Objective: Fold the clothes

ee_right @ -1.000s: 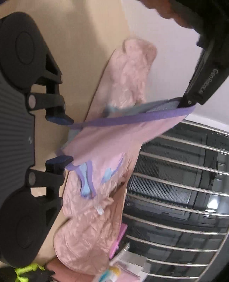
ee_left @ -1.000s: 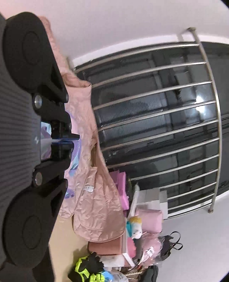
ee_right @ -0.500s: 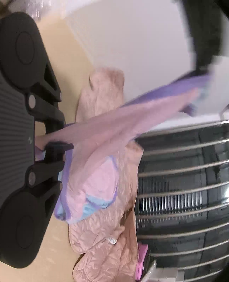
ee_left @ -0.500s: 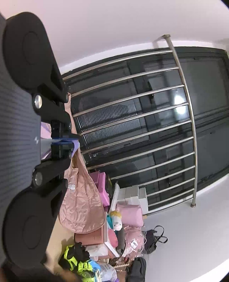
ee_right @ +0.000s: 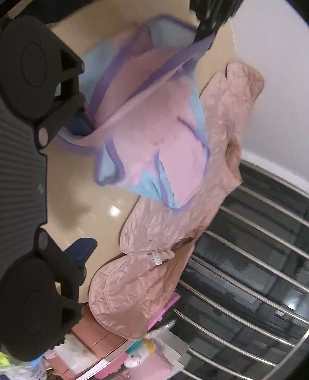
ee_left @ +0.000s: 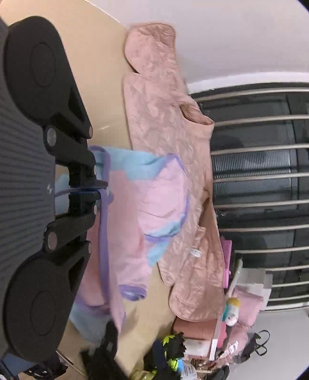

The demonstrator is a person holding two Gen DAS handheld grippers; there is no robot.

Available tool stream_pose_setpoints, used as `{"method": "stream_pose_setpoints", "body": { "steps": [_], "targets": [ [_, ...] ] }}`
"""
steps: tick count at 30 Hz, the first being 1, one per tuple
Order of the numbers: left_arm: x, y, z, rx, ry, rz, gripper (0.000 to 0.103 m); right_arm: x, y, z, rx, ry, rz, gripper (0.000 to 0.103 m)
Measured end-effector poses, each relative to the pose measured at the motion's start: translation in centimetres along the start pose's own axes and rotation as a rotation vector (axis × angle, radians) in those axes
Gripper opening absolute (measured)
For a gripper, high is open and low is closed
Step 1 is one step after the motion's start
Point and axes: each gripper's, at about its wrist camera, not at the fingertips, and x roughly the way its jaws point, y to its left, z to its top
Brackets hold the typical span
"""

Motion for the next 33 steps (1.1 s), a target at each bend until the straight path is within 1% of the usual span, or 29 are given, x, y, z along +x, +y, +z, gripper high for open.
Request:
{"method": "stream_pose_setpoints", "body": {
  "steps": [4,5,6,7,8,9,10,12,13,16,17,18,19,20,21,22,23,24,25,27,28,29,30,31,33],
  "targets": [
    [-0.2,0.8,0.2,-0.012,-0.017,-0.007,0.002,-3.7,0.6,-0.7,0.161,-0.095,0.105,0.088],
    [-0.2,0.8,0.3,-0.013,-0.022,-0.010,0.002,-4.4,0.6,-0.7,0.207,-0.117,0.142,0.082],
    [-0.2,0.8,0.4,-0.012,-0.026,-0.013,0.002,-4.9,0.5,-0.6,0.274,-0.122,0.188,0.060],
    [-0.1,0.8,0.4,-0.007,-0.027,-0.012,0.002,-5.3,0.3,-0.6,0.346,-0.123,0.237,0.046],
    [-0.1,0.8,0.5,-0.002,-0.028,-0.012,0.002,-5.3,0.3,-0.7,0.399,-0.113,0.282,0.022],
    [-0.1,0.8,0.5,0.002,-0.029,-0.013,0.002,-4.8,0.4,-0.8,0.423,-0.096,0.308,0.021],
    [0.0,0.8,0.5,-0.002,-0.028,-0.016,0.002,-4.0,0.8,-0.9,0.423,-0.078,0.294,0.022],
    [0.0,1.0,0.5,-0.009,-0.026,-0.022,0.002,-2.1,1.9,-1.0,0.395,-0.025,0.162,0.025],
    [0.1,1.0,0.4,-0.012,-0.026,-0.025,0.002,-1.2,2.1,-1.0,0.384,-0.005,0.117,0.025],
    [0.2,1.1,0.3,-0.009,-0.023,-0.025,0.002,1.1,1.9,-0.8,0.442,0.014,0.156,0.027],
    [0.2,1.1,0.3,-0.008,-0.022,-0.025,0.002,1.6,2.0,-0.6,0.448,0.011,0.162,0.035],
    [0.3,1.2,0.3,-0.011,-0.020,-0.023,0.002,2.0,2.4,-0.3,0.425,0.013,0.151,0.045],
    [0.3,1.3,0.3,-0.013,-0.018,-0.024,0.002,2.3,2.8,0.1,0.394,0.016,0.135,0.050],
    [0.3,1.3,0.2,-0.014,-0.018,-0.020,0.002,2.5,3.1,0.2,0.374,0.009,0.127,0.052],
    [0.3,1.4,0.1,-0.015,-0.017,-0.017,0.002,2.6,3.4,0.3,0.358,-0.001,0.123,0.047],
    [0.3,1.5,0.0,-0.018,-0.016,-0.014,0.002,2.5,3.3,0.3,0.361,0.001,0.131,0.038],
    [0.4,1.6,0.0,-0.020,-0.015,-0.011,0.002,2.3,3.2,0.3,0.368,0.006,0.144,0.008],
    [0.4,1.7,0.0,-0.022,-0.014,-0.009,0.002,2.1,3.0,0.3,0.375,0.011,0.156,0.004],
    [0.4,1.8,0.0,-0.024,-0.014,-0.007,0.002,2.0,2.8,0.3,0.382,0.017,0.169,0.004],
    [0.4,1.9,-0.1,-0.028,-0.015,-0.005,0.002,1.1,1.7,-0.1,0.445,0.009,0.261,0.004],
    [0.4,2.0,-0.1,-0.029,-0.014,-0.004,0.002,0.7,0.8,-0.4,0.495,0.001,0.326,0.004],
    [0.4,2.1,-0.1,-0.031,-0.013,-0.004,0.002,0.1,-0.2,-0.8,0.559,-0.011,0.412,0.004],
    [0.4,2.2,-0.1,-0.032,-0.012,-0.004,0.002,-0.5,-1.4,-1.3,0.631,-0.035,0.502,0.004],
    [0.4,2.2,-0.1,-0.029,-0.012,-0.005,0.002,-1.1,-2.4,-1.9,0.681,-0.065,0.569,0.004],
    [0.3,2.1,-0.2,-0.028,-0.012,-0.010,0.002,-2.1,-4.2,-2.9,0.757,-0.130,0.678,0.004]
  ]
}}
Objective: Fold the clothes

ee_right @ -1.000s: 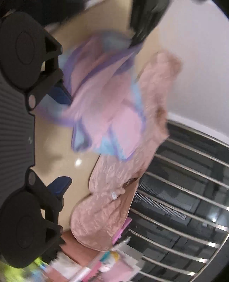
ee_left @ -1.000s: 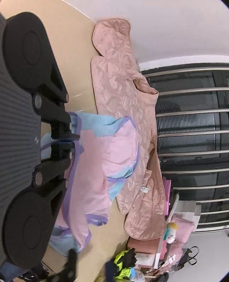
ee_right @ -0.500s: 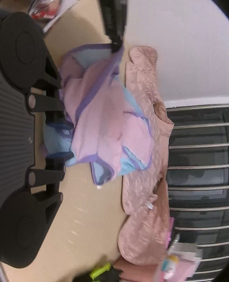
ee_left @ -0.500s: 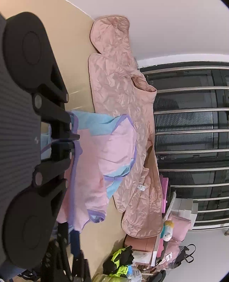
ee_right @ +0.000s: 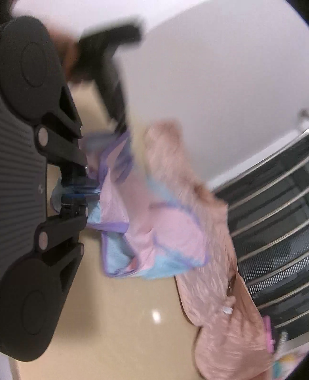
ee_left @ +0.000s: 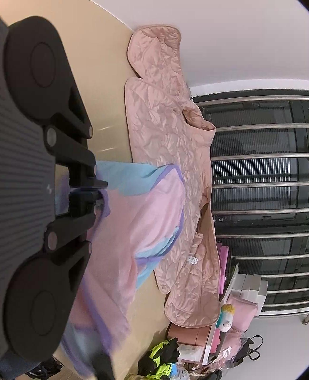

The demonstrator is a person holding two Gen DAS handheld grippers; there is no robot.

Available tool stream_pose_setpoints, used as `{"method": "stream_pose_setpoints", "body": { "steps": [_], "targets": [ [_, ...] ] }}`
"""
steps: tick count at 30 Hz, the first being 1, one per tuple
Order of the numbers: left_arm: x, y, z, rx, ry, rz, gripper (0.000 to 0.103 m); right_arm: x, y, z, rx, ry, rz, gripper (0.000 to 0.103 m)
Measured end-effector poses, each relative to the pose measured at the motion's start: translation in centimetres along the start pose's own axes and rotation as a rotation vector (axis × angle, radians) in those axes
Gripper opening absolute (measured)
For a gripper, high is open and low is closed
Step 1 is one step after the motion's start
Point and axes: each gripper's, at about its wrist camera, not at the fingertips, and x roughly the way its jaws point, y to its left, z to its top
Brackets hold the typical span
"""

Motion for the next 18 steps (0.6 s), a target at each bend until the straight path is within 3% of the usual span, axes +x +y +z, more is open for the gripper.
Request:
{"method": "stream_pose_setpoints", "body": {
  "steps": [1,3,4,6,7,9,12,15,18],
  "targets": [
    [0.0,0.0,0.0,0.001,0.001,-0.003,0.002,-0.8,-0.5,0.0,0.013,-0.026,0.040,0.004],
    [0.1,-0.2,-0.2,0.004,0.008,-0.005,0.002,-1.4,-1.2,-0.2,0.006,-0.046,-0.007,0.008],
    [0.1,-0.3,-0.3,0.008,0.011,-0.005,0.002,-1.2,-1.1,-0.4,-0.020,-0.043,-0.109,0.012],
    [0.0,-0.5,-0.4,0.011,0.014,-0.009,0.002,-0.3,0.1,-1.0,-0.118,-0.023,-0.307,0.038],
    [-0.1,-0.6,-0.5,0.014,0.015,-0.011,0.002,0.2,1.1,-1.5,-0.182,-0.021,-0.353,0.040],
    [-0.4,-0.7,-0.5,0.016,0.013,-0.010,0.002,1.0,3.4,-2.4,-0.303,-0.026,-0.395,0.040],
    [-1.1,-0.7,-0.3,0.016,-0.002,-0.022,0.002,2.5,6.8,-3.4,-0.452,-0.021,-0.384,0.040],
    [-1.8,-1.0,-0.1,0.027,-0.024,-0.033,0.002,5.4,8.9,-4.1,-0.623,0.000,-0.480,0.038],
    [-2.3,-1.1,0.1,0.037,-0.037,-0.031,0.002,7.7,9.0,-4.1,-0.675,0.049,-0.552,0.037]
  ]
}}
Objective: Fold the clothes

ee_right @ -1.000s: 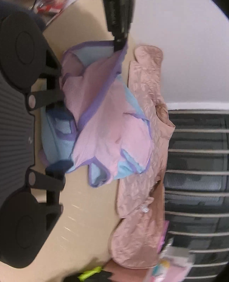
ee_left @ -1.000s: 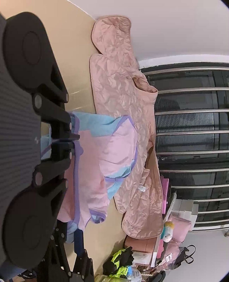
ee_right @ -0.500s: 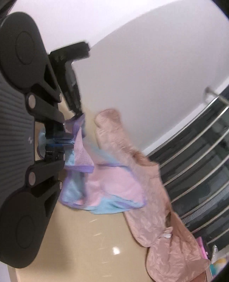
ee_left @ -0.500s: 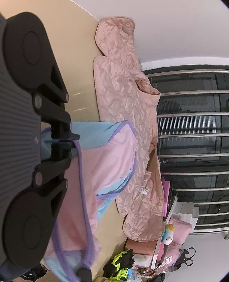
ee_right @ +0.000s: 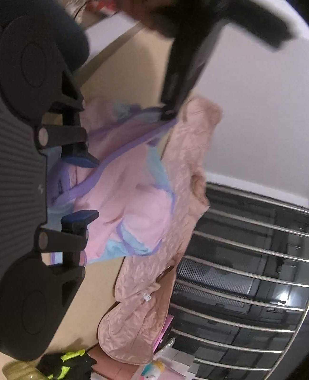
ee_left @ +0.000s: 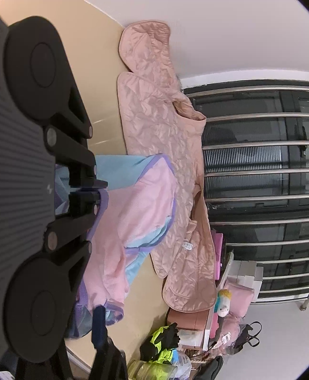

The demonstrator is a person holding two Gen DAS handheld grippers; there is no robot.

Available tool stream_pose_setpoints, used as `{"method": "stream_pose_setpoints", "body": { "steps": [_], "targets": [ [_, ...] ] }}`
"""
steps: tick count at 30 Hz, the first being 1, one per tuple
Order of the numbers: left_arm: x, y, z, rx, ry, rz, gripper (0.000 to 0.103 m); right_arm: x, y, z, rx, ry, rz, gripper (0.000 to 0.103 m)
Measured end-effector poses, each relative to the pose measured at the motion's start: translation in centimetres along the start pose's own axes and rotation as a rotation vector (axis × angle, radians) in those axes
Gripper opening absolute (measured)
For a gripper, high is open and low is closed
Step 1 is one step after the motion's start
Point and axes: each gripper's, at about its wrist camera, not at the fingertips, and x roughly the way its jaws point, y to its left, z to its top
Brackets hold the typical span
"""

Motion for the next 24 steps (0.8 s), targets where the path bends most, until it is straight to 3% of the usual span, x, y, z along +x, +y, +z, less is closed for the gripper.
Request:
{"method": "stream_pose_setpoints", "body": {
  "steps": [5,6,7,9,11,12,14,18,24],
  "targets": [
    [-0.4,0.5,0.0,-0.011,-0.004,0.015,0.002,1.0,0.9,-0.6,-0.094,0.039,-0.050,0.034],
    [-0.5,0.5,0.0,-0.013,-0.005,0.019,0.002,1.0,0.7,-0.6,-0.081,0.043,-0.056,0.021],
    [-0.6,0.5,-0.1,-0.012,-0.008,0.023,0.002,0.8,0.7,-0.5,-0.069,0.047,-0.076,0.015],
    [-1.1,0.4,-0.1,-0.004,-0.015,0.020,0.002,0.5,0.5,-0.5,-0.079,0.037,-0.163,0.015],
    [-1.5,0.2,-0.2,0.006,-0.019,0.018,0.002,0.3,0.6,-0.5,-0.113,0.018,-0.265,0.021],
    [-1.7,0.1,-0.2,0.012,-0.021,0.021,0.002,0.2,0.8,-0.5,-0.134,0.008,-0.289,0.033],
    [-2.0,-0.1,-0.3,0.022,-0.026,0.026,0.002,0.1,1.2,-0.7,-0.177,-0.014,-0.321,0.045],
    [-2.6,-0.2,-0.3,0.022,-0.035,0.025,0.002,0.5,2.7,-1.2,-0.242,-0.011,-0.312,0.045],
    [-3.0,-0.4,0.1,0.029,-0.052,0.018,0.002,1.6,5.3,-2.1,-0.375,0.049,-0.394,0.045]
  ]
}}
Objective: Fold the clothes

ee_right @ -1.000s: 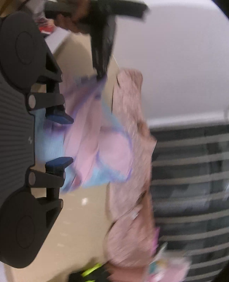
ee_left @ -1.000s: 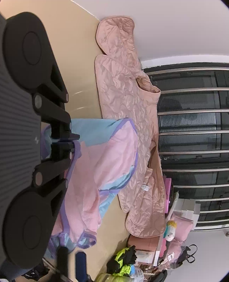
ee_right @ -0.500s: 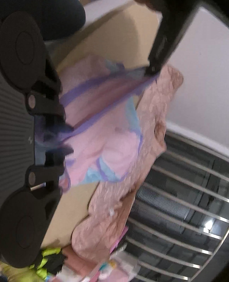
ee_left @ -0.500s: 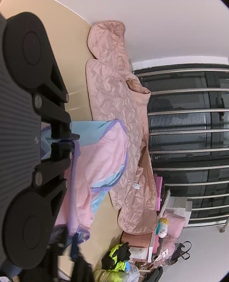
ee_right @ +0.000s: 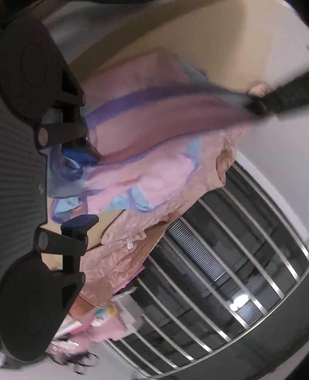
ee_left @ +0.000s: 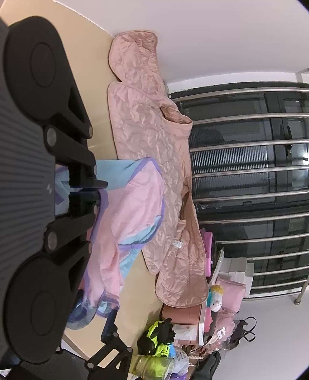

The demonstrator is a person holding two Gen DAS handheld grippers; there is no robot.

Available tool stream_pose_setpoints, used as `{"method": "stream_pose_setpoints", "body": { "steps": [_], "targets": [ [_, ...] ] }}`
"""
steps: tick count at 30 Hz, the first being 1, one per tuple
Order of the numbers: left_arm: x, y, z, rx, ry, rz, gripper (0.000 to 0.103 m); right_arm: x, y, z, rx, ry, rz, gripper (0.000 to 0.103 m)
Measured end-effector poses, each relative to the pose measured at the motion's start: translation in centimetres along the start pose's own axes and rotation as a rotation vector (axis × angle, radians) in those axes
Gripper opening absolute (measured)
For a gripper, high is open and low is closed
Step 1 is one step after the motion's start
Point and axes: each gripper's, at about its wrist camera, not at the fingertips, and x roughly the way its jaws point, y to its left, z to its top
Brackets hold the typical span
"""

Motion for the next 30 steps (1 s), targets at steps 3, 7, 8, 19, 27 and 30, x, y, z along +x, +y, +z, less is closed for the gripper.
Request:
{"method": "stream_pose_setpoints", "body": {
  "steps": [3,7,8,19,27,30],
  "targets": [
    [0.4,0.0,-0.3,0.001,0.008,0.011,0.002,-0.2,-0.1,-0.2,-0.020,0.008,-0.013,0.043],
    [0.4,-0.5,-1.3,0.031,0.026,0.029,0.002,-0.8,-0.8,-1.0,-0.006,0.022,-0.033,0.037],
    [0.4,-0.8,-1.6,0.047,0.031,0.036,0.002,-0.9,-0.9,-1.2,-0.008,0.024,-0.031,0.037],
    [-0.7,-4.2,-6.0,0.299,0.058,0.217,0.002,-4.2,-2.0,-1.8,0.035,-0.043,-0.039,0.037],
    [-1.6,-5.2,-6.5,0.321,0.015,0.209,0.003,-6.1,-2.9,-2.7,0.110,-0.042,-0.046,0.026],
    [-2.3,-5.4,-6.3,0.297,-0.008,0.189,0.002,-6.4,-3.3,-3.3,0.130,-0.027,-0.040,0.015]
  ]
}}
